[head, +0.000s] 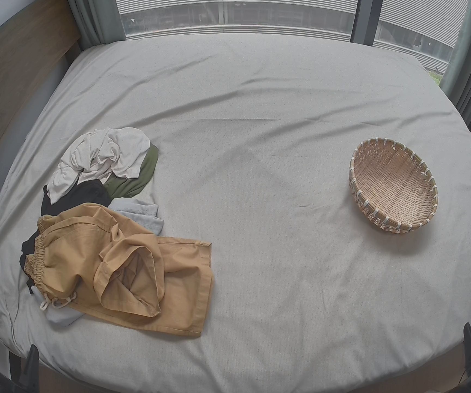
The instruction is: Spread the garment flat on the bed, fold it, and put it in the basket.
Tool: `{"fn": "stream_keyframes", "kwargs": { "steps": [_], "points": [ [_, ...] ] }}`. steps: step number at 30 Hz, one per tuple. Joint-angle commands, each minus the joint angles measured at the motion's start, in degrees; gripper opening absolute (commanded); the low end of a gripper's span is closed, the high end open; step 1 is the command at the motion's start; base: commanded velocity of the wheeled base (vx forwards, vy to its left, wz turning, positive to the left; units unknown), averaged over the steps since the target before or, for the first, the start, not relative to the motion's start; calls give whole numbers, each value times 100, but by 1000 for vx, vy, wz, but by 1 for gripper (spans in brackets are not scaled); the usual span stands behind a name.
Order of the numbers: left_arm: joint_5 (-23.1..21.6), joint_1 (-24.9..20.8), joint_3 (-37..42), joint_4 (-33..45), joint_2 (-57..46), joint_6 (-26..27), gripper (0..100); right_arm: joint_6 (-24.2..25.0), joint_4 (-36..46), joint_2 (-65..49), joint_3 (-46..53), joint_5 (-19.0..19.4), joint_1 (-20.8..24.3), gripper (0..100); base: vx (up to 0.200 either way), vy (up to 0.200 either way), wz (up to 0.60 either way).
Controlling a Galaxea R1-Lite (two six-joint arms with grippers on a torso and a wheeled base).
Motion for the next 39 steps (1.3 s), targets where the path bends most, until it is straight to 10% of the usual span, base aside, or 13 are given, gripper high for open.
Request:
{"fn": "stream_keyframes", "kwargs": {
  "steps": [1,5,12,39],
  "points": [
    [3,11,101,0,-79,2,100,45,-830,874,-1063,-11,30,100,0,0,0],
    [3,11,101,0,-79,2,100,159,-707,1182,-1002,68,487,100,0,0,0],
    [3,11,101,0,-79,11,100,2251,-250,2263,-1300,1465,1850,100,0,0,0],
    [3,11,101,-9,-79,-7,100,2339,-4425,9567,-2320,1632,3493,100,0,0,0]
  ]
}}
